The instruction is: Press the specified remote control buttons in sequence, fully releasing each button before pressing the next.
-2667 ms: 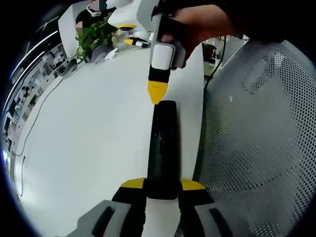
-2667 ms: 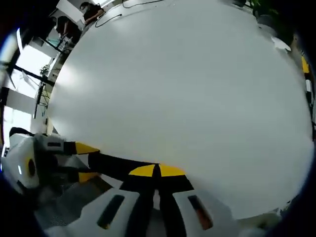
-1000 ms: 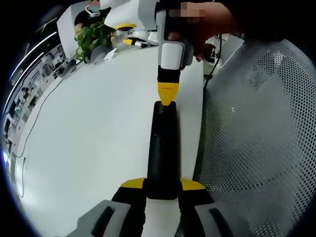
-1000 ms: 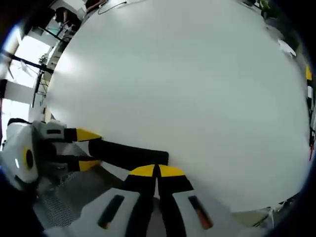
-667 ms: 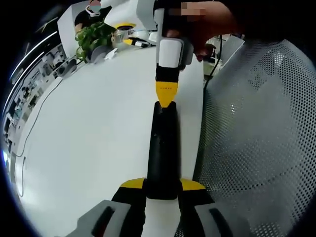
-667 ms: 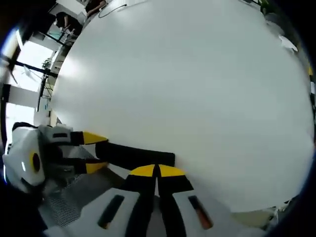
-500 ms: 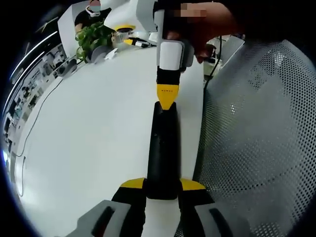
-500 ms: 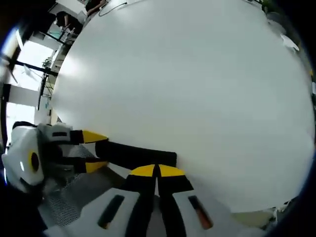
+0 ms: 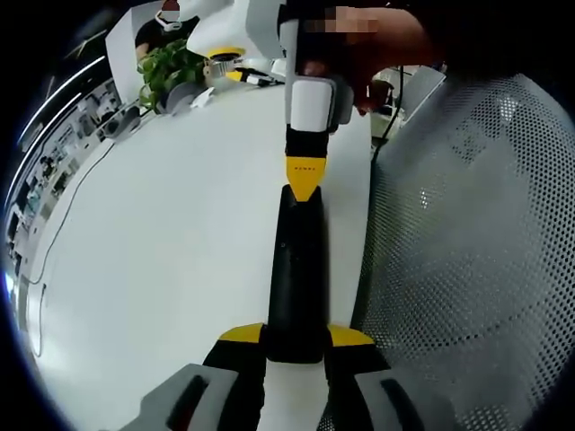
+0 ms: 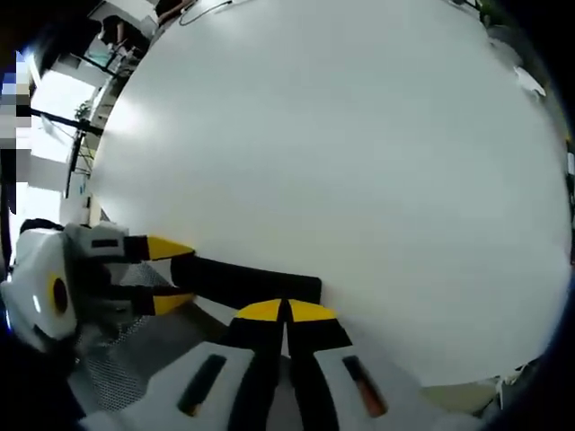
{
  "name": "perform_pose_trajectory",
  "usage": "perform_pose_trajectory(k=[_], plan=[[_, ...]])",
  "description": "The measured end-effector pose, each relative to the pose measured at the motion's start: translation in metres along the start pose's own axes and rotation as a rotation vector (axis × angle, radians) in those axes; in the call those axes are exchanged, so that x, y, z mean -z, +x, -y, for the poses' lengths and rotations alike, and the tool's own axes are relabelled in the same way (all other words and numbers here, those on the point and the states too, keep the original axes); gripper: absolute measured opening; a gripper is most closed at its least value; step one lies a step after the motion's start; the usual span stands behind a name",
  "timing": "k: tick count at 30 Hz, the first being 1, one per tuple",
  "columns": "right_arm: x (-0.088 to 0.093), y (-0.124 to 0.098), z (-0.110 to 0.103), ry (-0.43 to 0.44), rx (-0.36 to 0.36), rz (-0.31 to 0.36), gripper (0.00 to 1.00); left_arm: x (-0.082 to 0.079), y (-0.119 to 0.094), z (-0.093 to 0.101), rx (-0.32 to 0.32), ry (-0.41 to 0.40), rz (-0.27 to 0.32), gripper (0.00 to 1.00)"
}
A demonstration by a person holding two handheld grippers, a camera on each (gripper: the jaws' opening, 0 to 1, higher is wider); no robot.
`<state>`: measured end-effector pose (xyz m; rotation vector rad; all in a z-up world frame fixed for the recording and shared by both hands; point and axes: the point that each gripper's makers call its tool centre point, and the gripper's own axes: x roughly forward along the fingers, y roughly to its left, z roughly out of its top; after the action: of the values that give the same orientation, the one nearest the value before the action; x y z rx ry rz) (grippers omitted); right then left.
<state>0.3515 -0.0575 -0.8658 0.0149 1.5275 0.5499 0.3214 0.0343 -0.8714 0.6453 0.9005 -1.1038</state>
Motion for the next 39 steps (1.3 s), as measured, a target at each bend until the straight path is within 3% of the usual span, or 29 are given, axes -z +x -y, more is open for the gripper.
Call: perform_pose_trajectory(k=[8, 13, 39], plan=[[0.000, -0.001, -0.001, 0.019, 0.004, -0.004, 0.00, 0.000, 0.000, 0.000, 0.000, 0.002, 0.001, 0.25], [-0.002, 0.001, -0.010, 0.037, -0.065, -0.011, 0.00, 0.000, 0.000, 0.000, 0.000, 0.001, 0.002, 0.25], [-0.001, 0.004, -0.013, -0.070, 0.001, 0.007, 0.00, 0.000, -0.001, 0.000, 0.001, -0.001, 0.003, 0.25]])
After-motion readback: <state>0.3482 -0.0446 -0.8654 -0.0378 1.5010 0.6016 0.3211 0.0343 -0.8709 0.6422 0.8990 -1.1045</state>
